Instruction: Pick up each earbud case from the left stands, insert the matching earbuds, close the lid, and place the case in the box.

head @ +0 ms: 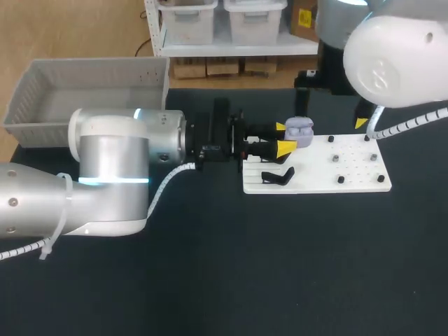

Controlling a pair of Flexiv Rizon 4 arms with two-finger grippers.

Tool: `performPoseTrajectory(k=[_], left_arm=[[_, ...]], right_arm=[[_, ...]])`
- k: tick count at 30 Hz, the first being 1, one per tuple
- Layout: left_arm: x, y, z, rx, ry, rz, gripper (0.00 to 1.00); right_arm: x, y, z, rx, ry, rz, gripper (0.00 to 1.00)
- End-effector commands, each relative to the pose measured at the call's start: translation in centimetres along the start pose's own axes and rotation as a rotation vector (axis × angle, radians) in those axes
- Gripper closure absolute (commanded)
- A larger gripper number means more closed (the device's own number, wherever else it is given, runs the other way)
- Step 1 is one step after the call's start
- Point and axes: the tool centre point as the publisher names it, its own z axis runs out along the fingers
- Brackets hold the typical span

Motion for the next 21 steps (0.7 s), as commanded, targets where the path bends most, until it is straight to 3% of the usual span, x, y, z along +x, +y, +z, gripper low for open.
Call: performPoseTrajectory(k=[1,8,14,18,21], left_arm=[[0.0,-0.1,0.0,-0.007,-0.001,0.003,1.0],[0.0,-0.1,0.0,-0.007,-0.001,0.003,1.0],[0.0,-0.1,0.0,-0.007,-0.001,0.003,1.0],[-0.3,-0.1,-0.3,-0.014,0.006,0.003,1.0],[-1.3,0.1,-1.3,-0.052,0.023,-0.014,1.0]], right_arm=[[0.7,0.0,-0.1,0.0,0.001,-0.011,0.0],[1.2,0.0,-0.1,0.006,-0.019,-0.008,0.0],[1.3,-2.4,-2.8,-0.075,-0.224,0.097,0.0],[2.7,-4.5,-5.1,-0.098,-0.364,0.056,0.0],[4.1,-5.8,-6.3,-0.129,-0.421,0.007,0.0]])
